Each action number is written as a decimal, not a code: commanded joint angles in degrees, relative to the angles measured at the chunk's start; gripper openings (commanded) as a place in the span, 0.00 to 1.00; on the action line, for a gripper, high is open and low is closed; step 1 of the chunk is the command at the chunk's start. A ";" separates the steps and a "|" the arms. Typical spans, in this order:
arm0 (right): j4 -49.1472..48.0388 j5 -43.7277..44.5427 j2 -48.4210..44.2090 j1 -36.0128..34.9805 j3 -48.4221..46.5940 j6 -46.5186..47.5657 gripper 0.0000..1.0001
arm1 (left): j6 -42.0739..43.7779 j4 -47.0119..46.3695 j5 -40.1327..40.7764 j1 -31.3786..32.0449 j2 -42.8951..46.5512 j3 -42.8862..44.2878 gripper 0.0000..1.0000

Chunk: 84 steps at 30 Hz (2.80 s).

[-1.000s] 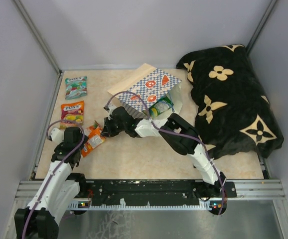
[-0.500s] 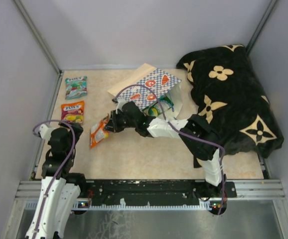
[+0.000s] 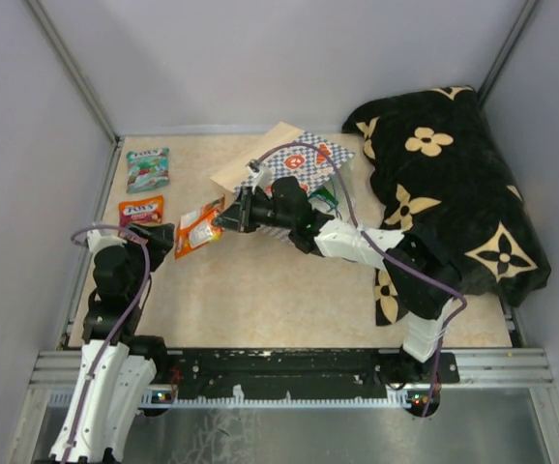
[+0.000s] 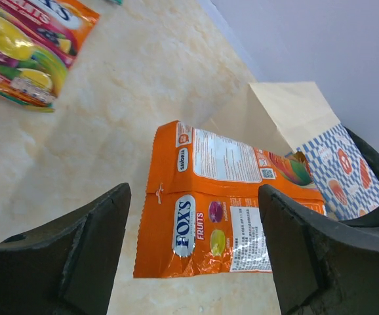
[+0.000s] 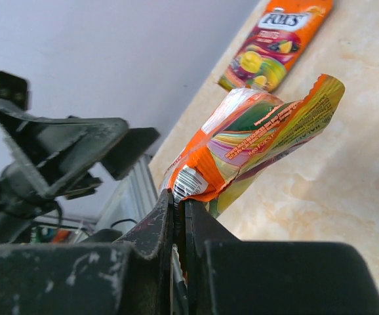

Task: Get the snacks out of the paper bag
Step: Place the snack at the center of the board.

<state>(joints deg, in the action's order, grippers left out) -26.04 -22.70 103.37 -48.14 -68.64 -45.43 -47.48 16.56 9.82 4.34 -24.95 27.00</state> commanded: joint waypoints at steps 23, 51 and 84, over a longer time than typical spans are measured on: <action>-17.99 -8.85 -14.80 3.82 6.40 -7.66 0.00 | -34.32 -57.42 -47.09 -8.91 -21.16 -11.75 0.76; -6.73 -8.90 -16.45 5.76 7.13 -1.10 0.93 | -19.37 -30.14 -39.72 -10.93 -12.93 0.16 0.00; 29.19 2.04 -52.34 25.90 27.35 11.90 0.99 | -22.74 39.78 7.64 -5.58 -40.58 34.44 0.00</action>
<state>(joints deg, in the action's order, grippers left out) 3.51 -20.82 50.54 -22.02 -40.86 -34.02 -64.18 53.17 13.52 -2.70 -62.28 59.37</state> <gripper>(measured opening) 0.992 0.048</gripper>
